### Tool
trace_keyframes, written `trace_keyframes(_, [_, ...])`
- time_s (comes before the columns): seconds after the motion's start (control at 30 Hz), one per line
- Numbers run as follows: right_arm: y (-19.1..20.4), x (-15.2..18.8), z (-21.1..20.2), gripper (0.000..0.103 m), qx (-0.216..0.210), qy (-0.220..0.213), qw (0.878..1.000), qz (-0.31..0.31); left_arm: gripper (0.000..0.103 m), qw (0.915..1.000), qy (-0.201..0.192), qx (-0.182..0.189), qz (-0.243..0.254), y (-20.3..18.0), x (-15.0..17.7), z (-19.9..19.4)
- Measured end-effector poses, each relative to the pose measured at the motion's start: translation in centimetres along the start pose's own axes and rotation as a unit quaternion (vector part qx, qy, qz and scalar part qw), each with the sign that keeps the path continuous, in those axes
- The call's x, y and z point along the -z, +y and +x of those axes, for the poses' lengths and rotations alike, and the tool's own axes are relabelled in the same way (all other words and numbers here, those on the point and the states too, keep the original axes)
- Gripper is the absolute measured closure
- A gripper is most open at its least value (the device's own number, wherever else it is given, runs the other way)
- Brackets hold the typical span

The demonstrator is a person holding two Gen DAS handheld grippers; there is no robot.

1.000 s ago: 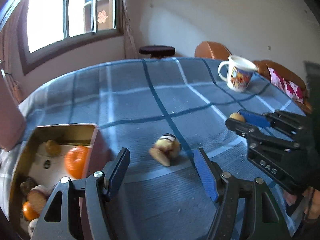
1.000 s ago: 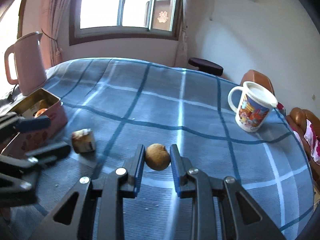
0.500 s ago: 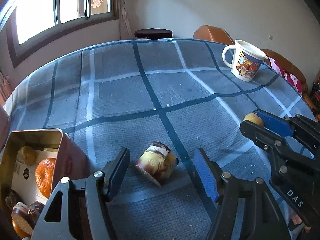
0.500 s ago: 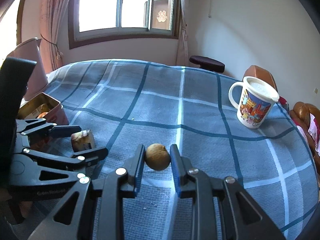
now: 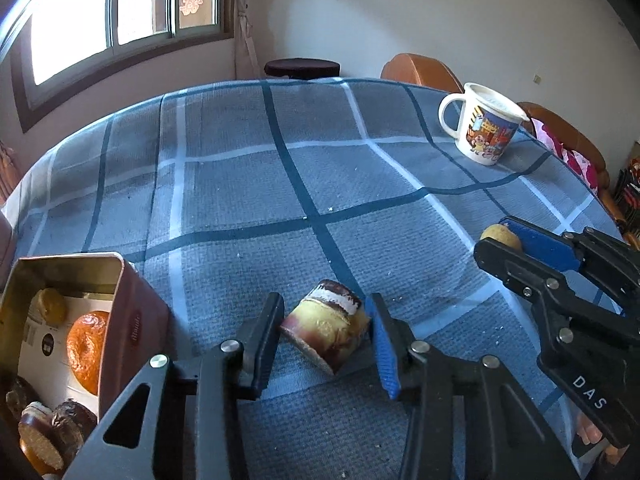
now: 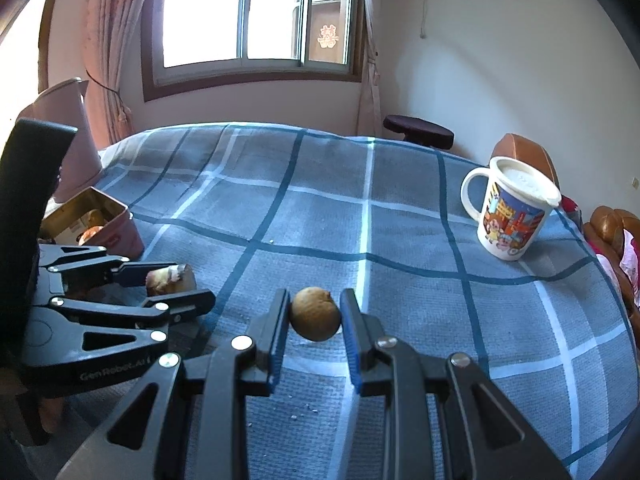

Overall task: Organize fruits
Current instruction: 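Lift the brown fruit and fruit slice with both tools and carry them toward the tin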

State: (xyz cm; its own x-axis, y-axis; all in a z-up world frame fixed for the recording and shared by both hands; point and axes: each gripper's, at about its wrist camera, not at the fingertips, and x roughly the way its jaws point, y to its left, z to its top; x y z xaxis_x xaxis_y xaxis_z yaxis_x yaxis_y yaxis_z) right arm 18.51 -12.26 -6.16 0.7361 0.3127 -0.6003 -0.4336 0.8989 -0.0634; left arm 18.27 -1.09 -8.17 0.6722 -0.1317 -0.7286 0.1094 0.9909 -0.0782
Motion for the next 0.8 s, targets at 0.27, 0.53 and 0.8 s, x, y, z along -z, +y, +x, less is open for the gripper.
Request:
trace_keyframes(0.27, [0.4,0.1,-0.8,0.075,-0.003,-0.02,1.0,-0.008,0.059,0.9996,-0.026,-0.005,0.005,-0.2,0.2,-1.1])
trace_keyframes(0.53, [0.5,0.1,-1.2,0.075,-0.005,-0.032,0.999,-0.011,0.059,0.9981,-0.055,-0.021,0.015,-0.9,0.3,-2.1])
trace_keyframes(0.8, [0.5,0.1,-1.7,0.075,-0.006,-0.047,0.999,-0.01,0.059,0.9957,-0.084,-0.035,0.015,-0.9,0.5,-3.2])
